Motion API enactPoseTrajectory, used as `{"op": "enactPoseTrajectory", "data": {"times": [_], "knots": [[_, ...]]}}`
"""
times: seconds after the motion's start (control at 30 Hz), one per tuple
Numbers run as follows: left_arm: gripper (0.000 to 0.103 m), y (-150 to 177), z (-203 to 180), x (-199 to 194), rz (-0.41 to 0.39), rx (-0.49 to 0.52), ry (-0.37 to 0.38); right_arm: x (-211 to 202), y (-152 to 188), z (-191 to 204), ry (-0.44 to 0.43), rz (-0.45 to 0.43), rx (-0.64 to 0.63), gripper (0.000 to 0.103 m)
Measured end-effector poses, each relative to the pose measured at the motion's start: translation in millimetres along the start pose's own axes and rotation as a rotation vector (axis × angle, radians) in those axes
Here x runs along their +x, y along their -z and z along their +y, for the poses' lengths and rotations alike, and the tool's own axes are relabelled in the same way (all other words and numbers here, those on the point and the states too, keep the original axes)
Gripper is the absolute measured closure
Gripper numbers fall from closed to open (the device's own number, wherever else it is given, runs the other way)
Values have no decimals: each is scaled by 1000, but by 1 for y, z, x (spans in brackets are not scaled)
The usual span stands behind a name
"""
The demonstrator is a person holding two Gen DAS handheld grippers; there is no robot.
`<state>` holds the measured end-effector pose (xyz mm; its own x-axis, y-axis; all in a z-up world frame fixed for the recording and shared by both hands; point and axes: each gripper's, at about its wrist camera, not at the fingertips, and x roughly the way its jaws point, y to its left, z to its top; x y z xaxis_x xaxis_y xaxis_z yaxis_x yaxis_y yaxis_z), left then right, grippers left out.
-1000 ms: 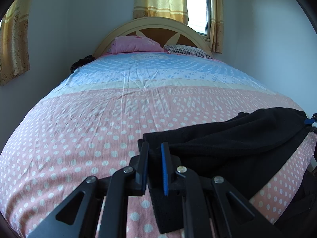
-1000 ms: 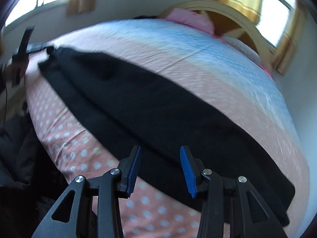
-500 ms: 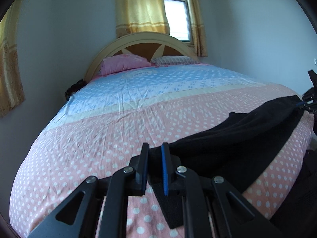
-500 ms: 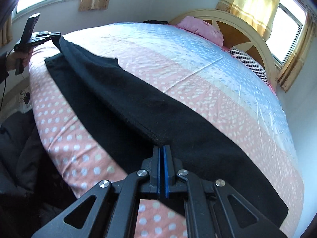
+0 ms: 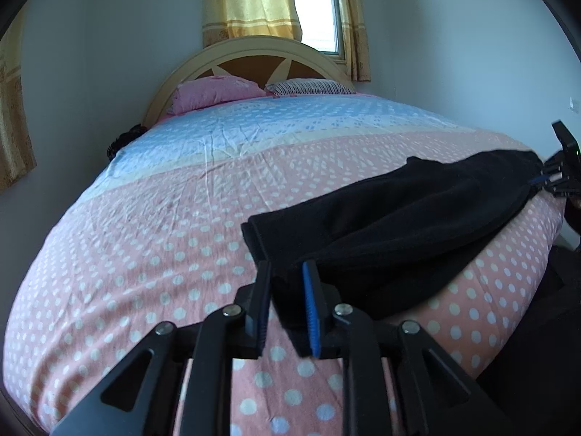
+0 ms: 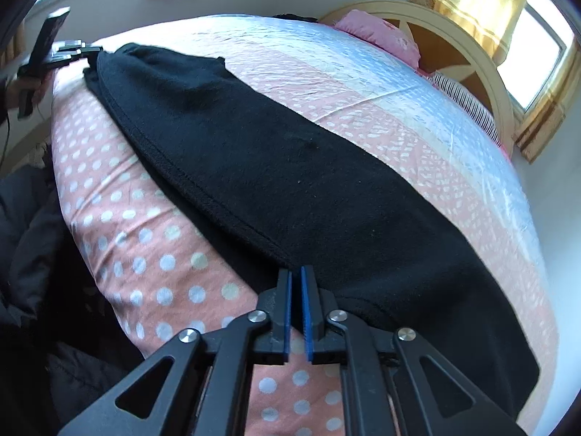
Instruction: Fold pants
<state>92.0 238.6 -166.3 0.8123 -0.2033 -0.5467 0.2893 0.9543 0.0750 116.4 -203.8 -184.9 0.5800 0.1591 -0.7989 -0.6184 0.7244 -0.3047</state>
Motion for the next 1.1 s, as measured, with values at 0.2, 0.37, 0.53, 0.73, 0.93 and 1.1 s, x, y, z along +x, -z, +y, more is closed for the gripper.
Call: {"op": "enactPoseTrajectory", "data": {"times": [0.2,0.37,0.53,0.73,0.93,1.1], "knots": [[42,20,19,-25,43,29,-90,-14,10,-1,30,13,-17,71],[42,25,50,-47,11,-79,-159,-37,8,-9,3,-33,7,71],[42,-11,33,-44,-115,-147,-94,-43,-35,-11,-86,-116,63,71],[42,-45,-21,11,-88,-45,-37,-4,-122,-7,-199,-159,136,71],[42,-27,-54,63,86,100,-118,59,-189,1,-416,-131,290,71],[24,-32,-33,60,88,-1,-209,125,-218,16,-542,-21,429,71]]}}
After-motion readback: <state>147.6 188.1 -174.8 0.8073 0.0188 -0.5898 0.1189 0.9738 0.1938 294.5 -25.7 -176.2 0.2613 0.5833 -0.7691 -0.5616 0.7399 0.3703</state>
